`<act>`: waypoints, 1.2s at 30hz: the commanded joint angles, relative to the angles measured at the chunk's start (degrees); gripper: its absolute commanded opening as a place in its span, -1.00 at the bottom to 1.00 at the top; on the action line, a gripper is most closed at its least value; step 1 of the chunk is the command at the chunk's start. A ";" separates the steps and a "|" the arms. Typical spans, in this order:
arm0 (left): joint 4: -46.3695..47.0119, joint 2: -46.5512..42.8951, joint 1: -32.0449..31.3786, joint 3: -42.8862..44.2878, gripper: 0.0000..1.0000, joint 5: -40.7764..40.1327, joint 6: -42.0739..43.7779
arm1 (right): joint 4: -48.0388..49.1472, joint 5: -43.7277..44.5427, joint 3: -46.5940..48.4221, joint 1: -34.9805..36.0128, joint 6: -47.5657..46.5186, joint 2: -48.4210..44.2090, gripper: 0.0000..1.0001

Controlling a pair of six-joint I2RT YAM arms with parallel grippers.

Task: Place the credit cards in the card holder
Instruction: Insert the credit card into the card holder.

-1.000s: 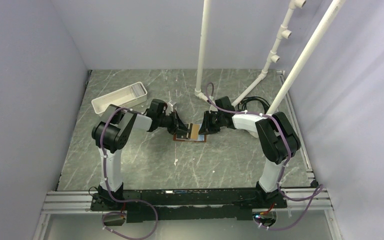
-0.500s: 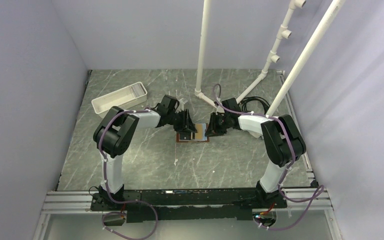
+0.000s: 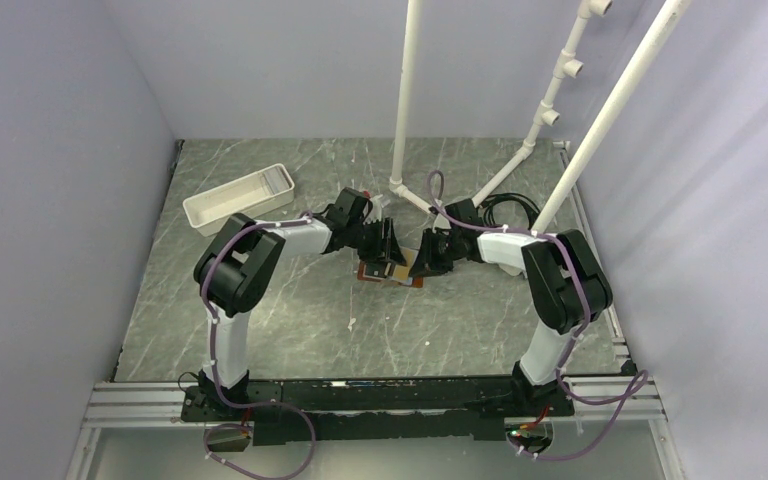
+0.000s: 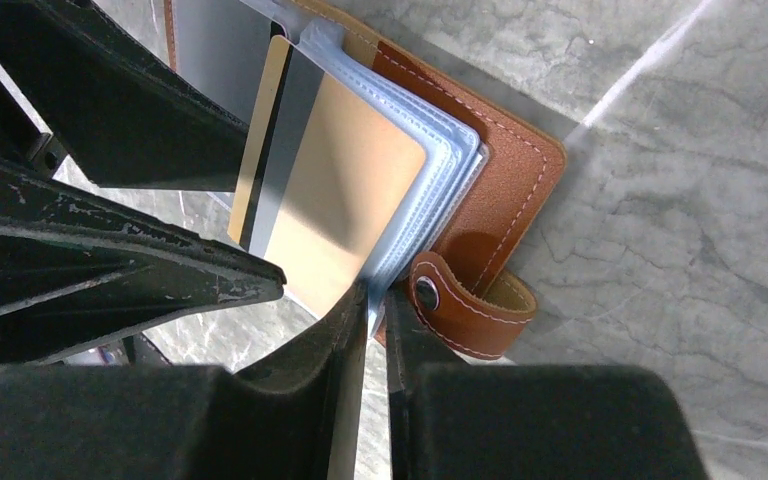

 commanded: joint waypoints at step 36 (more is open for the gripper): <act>-14.69 -7.24 -1.62 1.25 0.30 1.29 4.00 | 0.95 -3.61 -4.61 -4.88 -1.66 -6.11 -0.50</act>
